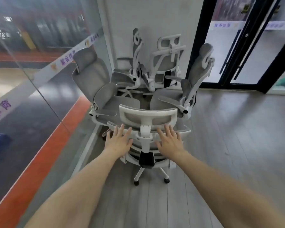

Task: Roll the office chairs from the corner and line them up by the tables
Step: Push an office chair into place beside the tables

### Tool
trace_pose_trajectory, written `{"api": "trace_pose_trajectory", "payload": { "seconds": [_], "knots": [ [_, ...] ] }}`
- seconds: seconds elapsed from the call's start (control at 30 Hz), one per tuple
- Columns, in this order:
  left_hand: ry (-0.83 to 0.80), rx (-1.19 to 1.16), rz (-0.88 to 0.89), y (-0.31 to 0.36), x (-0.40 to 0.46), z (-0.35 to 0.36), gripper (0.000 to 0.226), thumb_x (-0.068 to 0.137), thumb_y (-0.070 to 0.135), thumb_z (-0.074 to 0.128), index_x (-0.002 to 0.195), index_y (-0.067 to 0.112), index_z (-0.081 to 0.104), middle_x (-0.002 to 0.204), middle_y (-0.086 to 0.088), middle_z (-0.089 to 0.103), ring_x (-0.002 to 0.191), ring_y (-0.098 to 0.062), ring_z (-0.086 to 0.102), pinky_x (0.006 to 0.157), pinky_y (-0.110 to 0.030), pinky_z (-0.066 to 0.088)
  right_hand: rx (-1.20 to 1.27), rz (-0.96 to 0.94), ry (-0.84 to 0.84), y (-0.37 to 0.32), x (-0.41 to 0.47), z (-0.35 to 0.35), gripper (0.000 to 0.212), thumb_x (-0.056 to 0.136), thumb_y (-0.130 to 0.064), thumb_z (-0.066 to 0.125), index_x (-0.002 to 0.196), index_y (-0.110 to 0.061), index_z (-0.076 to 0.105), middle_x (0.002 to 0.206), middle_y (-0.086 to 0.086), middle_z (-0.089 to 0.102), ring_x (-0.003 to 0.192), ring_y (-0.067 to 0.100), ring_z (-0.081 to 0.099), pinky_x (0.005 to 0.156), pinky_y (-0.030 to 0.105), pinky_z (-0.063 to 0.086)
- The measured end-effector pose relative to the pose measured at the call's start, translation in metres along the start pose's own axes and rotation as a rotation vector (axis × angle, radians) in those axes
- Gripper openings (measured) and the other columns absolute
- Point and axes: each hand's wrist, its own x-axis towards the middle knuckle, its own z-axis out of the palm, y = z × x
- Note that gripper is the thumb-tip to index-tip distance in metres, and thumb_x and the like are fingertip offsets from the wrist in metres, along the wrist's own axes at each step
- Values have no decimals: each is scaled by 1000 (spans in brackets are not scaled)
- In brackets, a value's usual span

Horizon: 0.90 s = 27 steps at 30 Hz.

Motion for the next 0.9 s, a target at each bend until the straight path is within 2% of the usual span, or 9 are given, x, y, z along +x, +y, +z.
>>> {"api": "trace_pose_trajectory", "payload": {
  "seconds": [0.27,0.53,0.77,0.9],
  "knots": [
    [-140,-18,64,-18,41,22,62,106,56,17,162,46,-9,173,-3,-16,158,-32,-19,124,-65,-4,-37,123,-117,15,18,34,70,102,-67,18,160,-45,-14,172,6,-16,158,34,-14,121,68,-4],
    [-120,23,49,-3,26,24,63,105,50,17,163,41,-6,174,-7,-7,159,-35,-9,125,-63,-3,-34,115,-136,28,0,26,68,102,-68,23,161,-48,-5,173,3,-3,159,30,-9,119,71,-6],
    [-107,-14,-15,38,-29,40,64,105,48,21,163,42,-7,174,-6,-11,159,-35,-12,124,-63,-5,-3,67,-119,55,-42,35,66,103,-65,22,160,-49,-7,173,2,-8,158,28,-17,118,69,-11],
    [-88,-51,-90,74,-79,58,67,104,49,26,162,44,-9,173,-4,-16,158,-35,-14,125,-63,0,-22,-13,-103,78,-80,38,65,104,-64,22,159,-49,-10,173,2,-9,157,28,-19,119,68,-11]
  ]
}}
